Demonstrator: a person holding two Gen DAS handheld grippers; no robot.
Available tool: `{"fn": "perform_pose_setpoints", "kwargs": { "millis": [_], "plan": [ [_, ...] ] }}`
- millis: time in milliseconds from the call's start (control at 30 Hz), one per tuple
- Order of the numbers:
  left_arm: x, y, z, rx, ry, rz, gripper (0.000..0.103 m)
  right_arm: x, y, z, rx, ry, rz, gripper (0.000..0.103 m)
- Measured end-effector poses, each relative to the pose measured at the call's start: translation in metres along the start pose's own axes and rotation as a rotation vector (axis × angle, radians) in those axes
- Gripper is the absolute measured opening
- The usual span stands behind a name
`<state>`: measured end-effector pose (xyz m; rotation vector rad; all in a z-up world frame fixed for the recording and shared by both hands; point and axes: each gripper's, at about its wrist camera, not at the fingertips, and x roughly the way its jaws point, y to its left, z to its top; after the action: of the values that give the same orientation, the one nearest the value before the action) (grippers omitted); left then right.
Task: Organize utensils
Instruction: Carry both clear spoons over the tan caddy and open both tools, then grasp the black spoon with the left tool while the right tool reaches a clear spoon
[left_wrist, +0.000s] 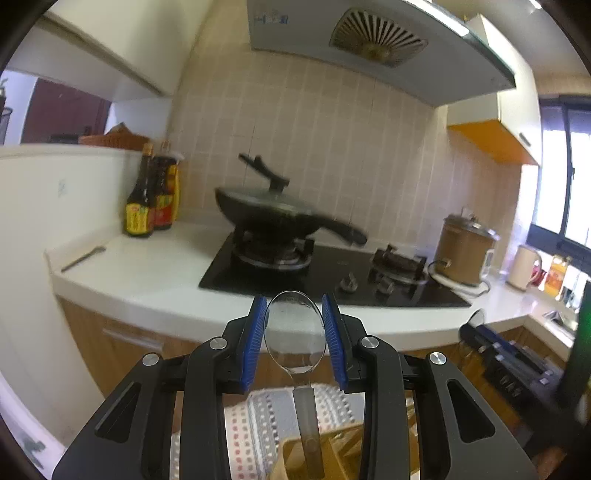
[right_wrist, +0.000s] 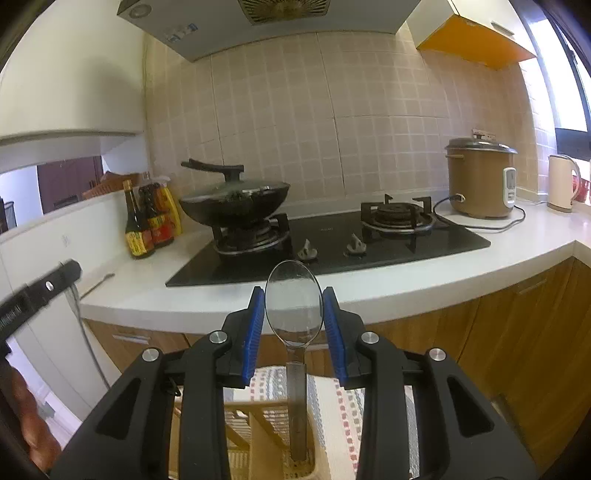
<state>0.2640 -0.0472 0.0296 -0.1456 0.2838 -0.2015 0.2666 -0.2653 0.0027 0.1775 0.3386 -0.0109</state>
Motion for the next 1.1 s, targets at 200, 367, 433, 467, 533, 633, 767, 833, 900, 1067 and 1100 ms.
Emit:
{"fn": "perform_pose_setpoints", "kwargs": {
  "millis": [200, 367, 433, 467, 533, 633, 767, 833, 900, 1067, 1100],
  "plan": [
    [0.004, -0.004, -0.038, 0.027, -0.012, 0.031, 0.03, -0.001, -0.007, -0.02, 0.003, 0.014, 0.02, 0.029],
    [-0.008, -0.004, -0.044, 0.013, 0.029, -0.015, 0.037, -0.016, -0.013, -0.025, 0.039, 0.04, 0.04, 0.03],
    [-0.018, -0.002, -0.043, 0.01, 0.034, -0.015, 0.048, -0.024, -0.015, -0.026, 0.048, 0.048, 0.049, 0.03],
    [-0.023, -0.002, -0.043, 0.01, 0.036, -0.02, 0.049, -0.029, -0.016, -0.026, 0.049, 0.057, 0.052, 0.03],
    [-0.035, 0.002, -0.044, 0.001, 0.049, -0.018, 0.049, -0.039, -0.017, -0.029, 0.051, 0.061, 0.046, 0.03],
    [-0.055, 0.006, -0.048, -0.009, 0.086, -0.034, 0.049, -0.061, -0.017, -0.035, 0.047, 0.07, 0.044, 0.03],
    [-0.075, 0.01, -0.068, -0.008, 0.212, -0.062, 0.049, -0.086, -0.017, -0.051, 0.038, 0.121, 0.051, 0.036],
    [-0.079, 0.013, -0.082, -0.021, 0.3, -0.091, 0.049, -0.095, -0.019, -0.063, 0.032, 0.184, 0.059, 0.045],
    [-0.08, 0.018, -0.103, -0.061, 0.425, -0.129, 0.049, -0.1, -0.021, -0.079, 0.03, 0.275, 0.087, 0.045],
    [-0.078, 0.024, -0.154, -0.119, 0.62, -0.169, 0.049, -0.101, -0.029, -0.115, 0.028, 0.48, 0.107, 0.045],
    [-0.078, 0.023, -0.164, -0.111, 0.643, -0.161, 0.049, -0.101, -0.03, -0.121, 0.03, 0.513, 0.104, 0.045]
  ]
}}
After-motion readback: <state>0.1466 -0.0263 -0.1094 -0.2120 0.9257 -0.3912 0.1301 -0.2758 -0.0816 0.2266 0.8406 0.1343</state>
